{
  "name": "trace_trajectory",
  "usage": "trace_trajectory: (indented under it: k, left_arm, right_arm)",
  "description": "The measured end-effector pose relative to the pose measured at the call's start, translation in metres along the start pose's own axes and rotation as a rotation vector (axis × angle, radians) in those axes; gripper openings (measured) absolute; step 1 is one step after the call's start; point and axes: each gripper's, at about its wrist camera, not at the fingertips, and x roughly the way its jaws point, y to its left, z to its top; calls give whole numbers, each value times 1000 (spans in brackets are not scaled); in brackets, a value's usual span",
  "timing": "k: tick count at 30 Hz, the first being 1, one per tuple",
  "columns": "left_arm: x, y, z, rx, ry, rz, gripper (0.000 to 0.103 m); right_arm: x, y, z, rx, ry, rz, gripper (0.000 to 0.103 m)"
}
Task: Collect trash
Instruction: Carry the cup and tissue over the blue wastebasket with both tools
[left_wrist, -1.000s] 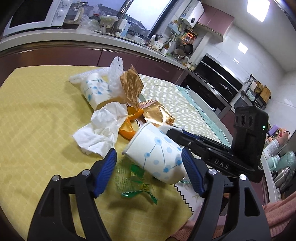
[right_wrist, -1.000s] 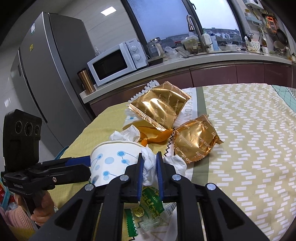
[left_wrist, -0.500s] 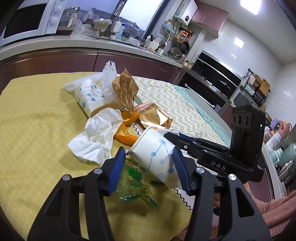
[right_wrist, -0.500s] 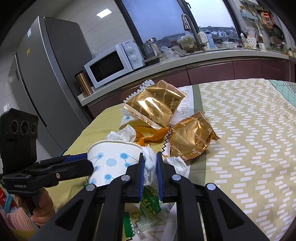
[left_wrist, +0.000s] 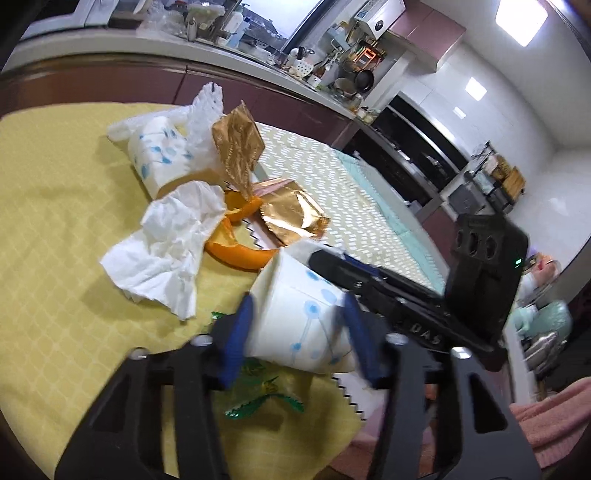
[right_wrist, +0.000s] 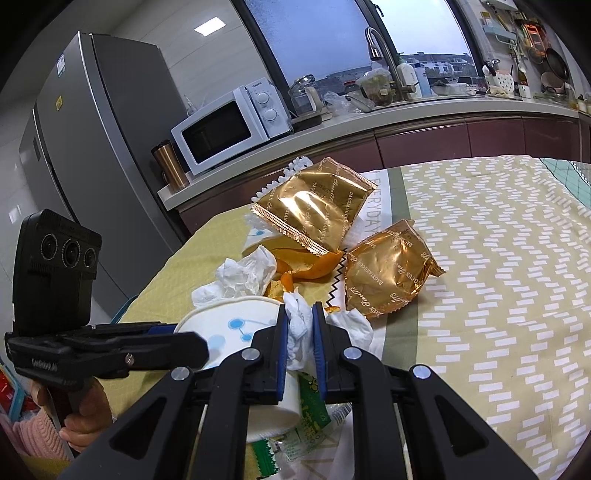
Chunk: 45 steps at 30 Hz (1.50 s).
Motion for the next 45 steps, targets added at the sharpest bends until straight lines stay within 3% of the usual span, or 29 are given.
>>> trace_trajectory:
  k: [8,16,18,28,33,45]
  left_arm:
    - [-11,-14,0,71,-46,-10,16]
    - [-32,-23,0,81,-94,-11,9]
    - [-43,-23,0,78,-121,-15,5]
    - [-124,-15,0,45,-284,8,5]
    - [-170,-4,-7,28,-360,56,5]
    - [-293,53,-54,-105,-504,301,5]
  right_arm:
    - [-3,-1,2,-1,-5,0,13]
    - [-12,2,15,-2,-37,19,11]
    - [-17,6,22,-14,-55,30,11]
    - [-30,41,54,-85,-130,92,10]
    - [-23,67,62,-114,-120,168,10]
    - [31,159,68,-203,-22,397,10]
